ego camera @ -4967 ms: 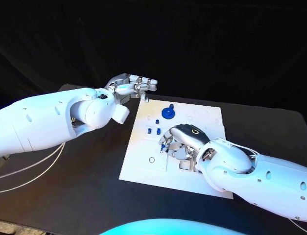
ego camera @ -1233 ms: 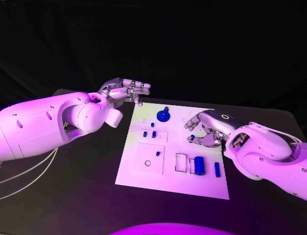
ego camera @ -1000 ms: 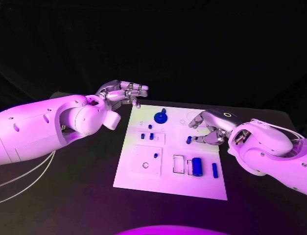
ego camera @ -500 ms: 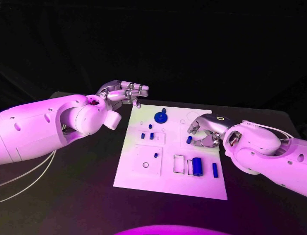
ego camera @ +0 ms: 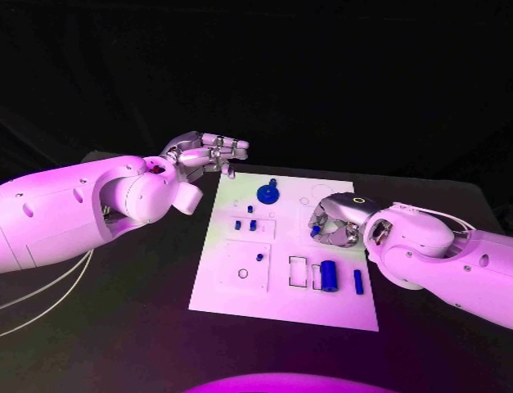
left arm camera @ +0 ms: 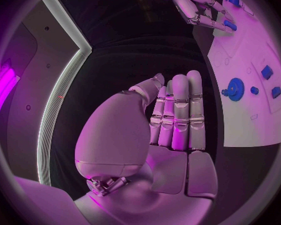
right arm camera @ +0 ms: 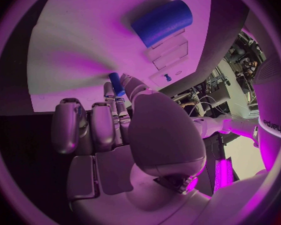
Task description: Assemble the parts on the task board
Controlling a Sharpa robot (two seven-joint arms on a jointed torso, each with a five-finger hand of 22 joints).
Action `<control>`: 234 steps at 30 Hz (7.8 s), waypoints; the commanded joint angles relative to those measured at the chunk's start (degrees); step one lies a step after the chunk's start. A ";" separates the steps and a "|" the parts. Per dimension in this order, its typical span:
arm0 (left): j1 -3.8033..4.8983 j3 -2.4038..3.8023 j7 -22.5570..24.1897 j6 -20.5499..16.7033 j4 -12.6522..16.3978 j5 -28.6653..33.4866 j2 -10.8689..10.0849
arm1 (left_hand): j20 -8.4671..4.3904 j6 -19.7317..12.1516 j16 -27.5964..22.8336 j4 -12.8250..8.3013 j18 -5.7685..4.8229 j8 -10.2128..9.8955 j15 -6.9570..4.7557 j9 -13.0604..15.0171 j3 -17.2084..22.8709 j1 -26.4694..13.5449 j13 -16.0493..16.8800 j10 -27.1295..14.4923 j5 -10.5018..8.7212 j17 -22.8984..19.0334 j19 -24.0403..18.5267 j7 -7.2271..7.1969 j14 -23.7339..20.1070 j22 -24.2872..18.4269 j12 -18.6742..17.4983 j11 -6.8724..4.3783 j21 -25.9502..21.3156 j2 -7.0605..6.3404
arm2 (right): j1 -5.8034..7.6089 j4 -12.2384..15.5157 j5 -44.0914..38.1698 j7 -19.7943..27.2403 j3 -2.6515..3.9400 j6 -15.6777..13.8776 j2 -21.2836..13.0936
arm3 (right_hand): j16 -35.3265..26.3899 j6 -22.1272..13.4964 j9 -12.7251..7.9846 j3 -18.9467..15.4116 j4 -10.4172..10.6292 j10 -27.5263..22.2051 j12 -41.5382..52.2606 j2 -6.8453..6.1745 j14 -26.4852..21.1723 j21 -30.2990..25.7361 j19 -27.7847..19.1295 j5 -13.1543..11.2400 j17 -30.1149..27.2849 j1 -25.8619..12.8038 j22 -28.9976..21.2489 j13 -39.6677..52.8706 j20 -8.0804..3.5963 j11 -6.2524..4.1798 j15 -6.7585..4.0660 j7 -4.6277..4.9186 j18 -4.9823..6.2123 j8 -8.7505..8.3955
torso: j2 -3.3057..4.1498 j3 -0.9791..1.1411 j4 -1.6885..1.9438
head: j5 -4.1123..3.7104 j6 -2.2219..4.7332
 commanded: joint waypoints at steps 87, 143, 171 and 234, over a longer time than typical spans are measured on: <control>0.05 0.04 -0.24 1.92 -0.55 0.27 1.39 | -0.03 0.04 -0.32 -0.21 0.31 -0.14 0.04 -0.09 -0.17 0.40 0.10 -0.43 -0.04 -0.10 0.46 0.24 -0.50 -0.11 0.23 0.01 -0.45 0.41 | -6.21 5.24 2.53 2.78 -0.71 -3.87 10.61 | 1.59 5.04 1.81 8.13 -3.81 6.19 -0.53 1.10 1.88 3.16 1.51 -1.68 0.72 1.33 9.40 0.80 -1.05 -0.97 -1.33 -0.09 -0.38 1.79 | 0.01 -0.01 -0.05 | 3.05 -1.71; 0.01 -0.33 -0.49 1.80 -0.63 0.29 0.45 | -0.07 0.07 -0.42 -0.48 0.33 -0.10 0.00 -0.16 -0.22 0.70 0.15 -0.51 -0.04 -0.22 0.47 0.21 -0.62 -0.23 0.36 -0.03 -0.63 0.62 | -2.17 19.14 16.72 -3.90 -0.19 -13.88 -13.85 | 3.55 1.42 2.04 -5.97 2.56 13.01 18.94 -2.29 2.57 9.77 4.57 0.04 1.45 -8.75 12.54 18.00 -2.43 -3.39 -3.28 -2.01 -1.79 5.45 | -0.59 -0.06 -1.27 | -2.43 -0.15; -0.20 -0.63 -0.48 2.22 -0.46 0.35 0.07 | -0.06 0.09 -0.43 -0.47 0.33 -0.09 0.00 -0.16 -0.26 0.66 0.16 -0.51 -0.05 -0.23 0.48 0.20 -0.63 -0.24 0.37 -0.02 -0.65 0.61 | -8.13 18.94 10.99 -16.85 -0.84 -14.96 -15.05 | 9.20 1.12 8.32 -20.66 10.53 12.12 56.05 0.52 3.29 14.12 6.18 3.96 8.72 -14.16 13.99 59.05 -2.87 -3.84 -3.51 -2.63 -2.67 8.48 | -0.57 -0.02 -1.77 | -6.01 -0.98; -0.20 -0.64 -0.93 2.76 -0.24 0.37 -0.22 | -0.04 0.14 -0.45 -0.36 0.31 -0.05 0.03 -0.21 -0.50 0.37 0.18 -0.60 -0.04 -0.30 0.49 0.18 -0.64 -0.33 0.43 -0.01 -0.76 0.66 | -8.74 19.33 21.25 -16.28 -0.04 -20.54 -11.93 | 9.68 1.35 12.76 -23.08 10.07 13.45 58.44 3.41 3.30 14.25 6.20 18.49 9.23 -8.25 14.01 63.59 -3.48 -4.77 -4.23 -3.65 -2.70 11.77 | -0.64 -0.06 -1.83 | -5.46 -0.99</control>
